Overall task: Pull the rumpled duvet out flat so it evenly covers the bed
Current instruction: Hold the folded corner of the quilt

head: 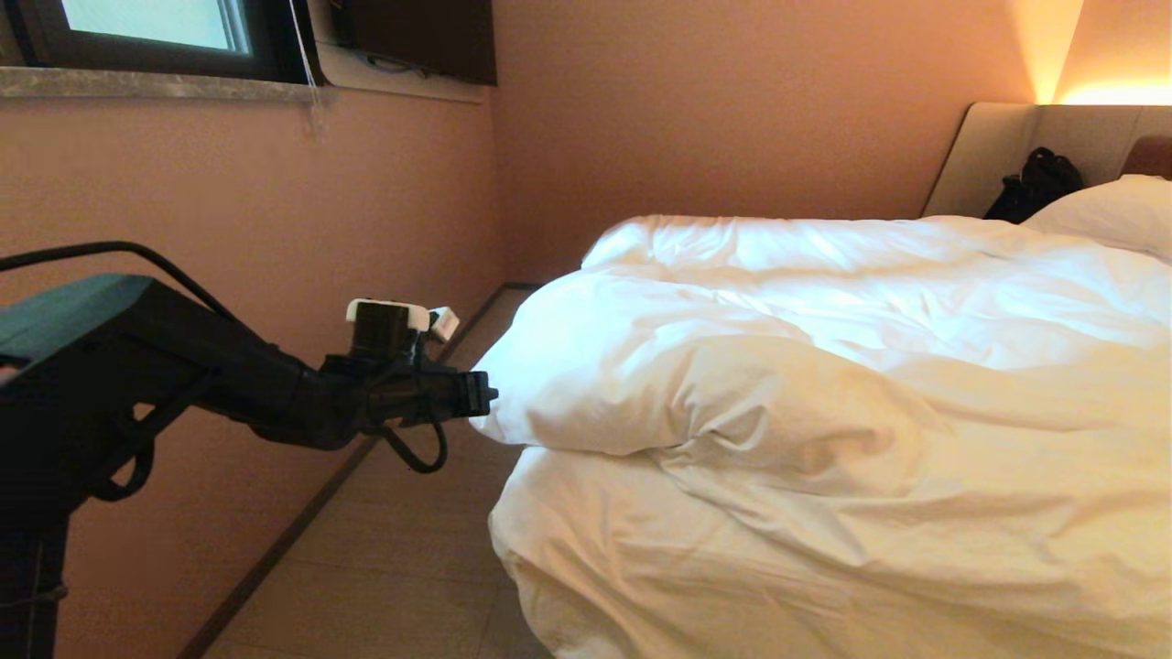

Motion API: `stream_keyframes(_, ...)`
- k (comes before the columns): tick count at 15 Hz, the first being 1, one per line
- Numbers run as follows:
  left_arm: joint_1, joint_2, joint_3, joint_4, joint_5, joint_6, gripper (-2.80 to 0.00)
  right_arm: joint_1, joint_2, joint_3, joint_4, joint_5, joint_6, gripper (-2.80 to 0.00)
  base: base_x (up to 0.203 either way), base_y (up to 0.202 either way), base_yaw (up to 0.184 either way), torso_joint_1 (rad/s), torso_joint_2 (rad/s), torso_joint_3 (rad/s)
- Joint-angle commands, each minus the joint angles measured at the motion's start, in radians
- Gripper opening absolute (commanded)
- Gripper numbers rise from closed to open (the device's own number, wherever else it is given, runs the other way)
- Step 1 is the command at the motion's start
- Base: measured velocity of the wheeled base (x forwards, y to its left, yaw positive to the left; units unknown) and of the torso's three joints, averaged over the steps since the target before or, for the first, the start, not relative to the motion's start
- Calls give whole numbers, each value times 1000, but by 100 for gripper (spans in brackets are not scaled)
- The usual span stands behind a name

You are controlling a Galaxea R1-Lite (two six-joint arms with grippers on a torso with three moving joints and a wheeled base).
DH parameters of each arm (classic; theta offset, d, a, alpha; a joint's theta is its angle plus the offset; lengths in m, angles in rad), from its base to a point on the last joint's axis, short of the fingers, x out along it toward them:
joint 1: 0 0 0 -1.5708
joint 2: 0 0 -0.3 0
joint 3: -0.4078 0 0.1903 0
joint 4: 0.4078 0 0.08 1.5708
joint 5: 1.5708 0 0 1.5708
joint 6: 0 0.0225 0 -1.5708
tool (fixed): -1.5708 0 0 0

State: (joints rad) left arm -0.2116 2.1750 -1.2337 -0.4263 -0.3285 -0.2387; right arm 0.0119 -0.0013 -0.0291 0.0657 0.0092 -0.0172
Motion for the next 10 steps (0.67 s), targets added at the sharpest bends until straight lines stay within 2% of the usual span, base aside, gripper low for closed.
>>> stream_keyframes(1, 0, 32, -46, 14, -2, 7, -280, 0, 1, 0, 0, 1, 0, -280, 0, 0, 0, 0, 0, 0)
stream_keyframes(3, -10, 53, -103, 41, 0, 15, -280, 0, 1, 0, 0, 1, 0, -280, 0, 0, 0, 0, 0, 0)
stream_keyframes(6, -53, 49, -105, 46, 31, 44, -280, 0, 1, 0, 0, 0, 0, -280, 0, 0, 0, 0, 0, 0)
stream_keyframes(7, -69, 40, -88, 40, 54, 53, 0, 0, 1, 0, 0, 0, 0, -280, 0, 0, 0, 0, 0, 0)
stream_keyframes(10, -90, 16, -29, 8, 51, 77, 0, 0, 1, 0, 0, 2, 0, -280, 0, 0, 0, 0, 0, 0)
